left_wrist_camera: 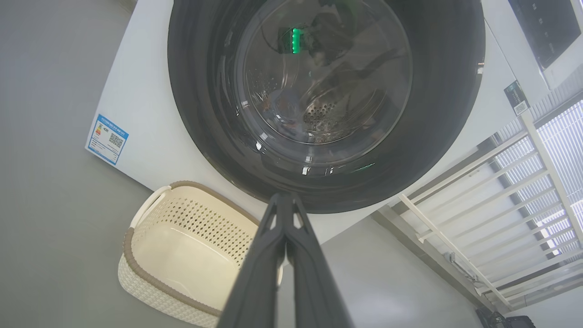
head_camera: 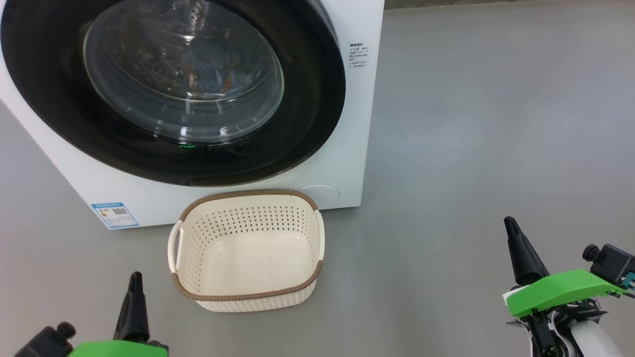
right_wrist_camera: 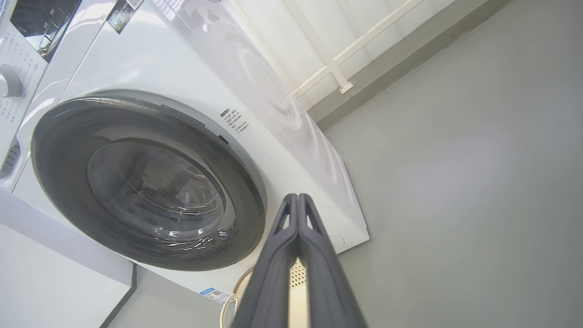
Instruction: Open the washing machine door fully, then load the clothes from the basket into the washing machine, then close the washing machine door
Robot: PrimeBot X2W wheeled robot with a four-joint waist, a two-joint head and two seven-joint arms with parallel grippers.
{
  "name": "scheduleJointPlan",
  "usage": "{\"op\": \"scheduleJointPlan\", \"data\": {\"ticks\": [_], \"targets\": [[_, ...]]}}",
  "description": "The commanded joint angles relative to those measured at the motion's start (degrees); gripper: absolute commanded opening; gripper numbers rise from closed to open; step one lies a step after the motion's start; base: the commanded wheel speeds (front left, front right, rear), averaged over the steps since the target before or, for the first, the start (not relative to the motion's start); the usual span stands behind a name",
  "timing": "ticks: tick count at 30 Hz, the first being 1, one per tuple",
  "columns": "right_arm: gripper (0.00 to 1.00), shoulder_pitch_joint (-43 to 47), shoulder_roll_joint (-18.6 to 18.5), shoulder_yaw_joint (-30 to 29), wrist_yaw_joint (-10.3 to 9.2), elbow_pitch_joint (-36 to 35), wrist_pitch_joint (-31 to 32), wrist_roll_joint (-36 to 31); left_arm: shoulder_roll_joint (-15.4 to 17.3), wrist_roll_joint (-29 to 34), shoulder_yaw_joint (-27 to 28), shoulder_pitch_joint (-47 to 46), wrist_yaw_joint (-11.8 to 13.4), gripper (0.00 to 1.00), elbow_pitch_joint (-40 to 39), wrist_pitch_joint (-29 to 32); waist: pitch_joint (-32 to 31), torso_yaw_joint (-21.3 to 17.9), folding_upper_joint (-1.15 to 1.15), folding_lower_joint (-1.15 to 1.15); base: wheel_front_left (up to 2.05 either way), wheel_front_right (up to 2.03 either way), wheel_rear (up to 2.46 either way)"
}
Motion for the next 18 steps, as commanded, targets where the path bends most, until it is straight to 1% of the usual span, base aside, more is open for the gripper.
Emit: {"op": "scheduleJointPlan", "data": {"ticks": [1,18], "targets": [[0.0,-0.5,-0.3,-0.2,0.0,-1.8,0.3,1.5,0.7,-1.2,1.2,-1.6,-0.3,0.0,-1.6,0.2,0.0,0.0,0.0,0.0,0.0,0.0,0.0],[0.0,0.1,0.8,-2.4,0.0,-2.3,3.1,10.3,0.1,-9.5,2.6,-1.7,-0.5,0.0,-1.8,3.1,-0.5,0.3,0.0,0.0,0.0,0.0,0.0]]}}
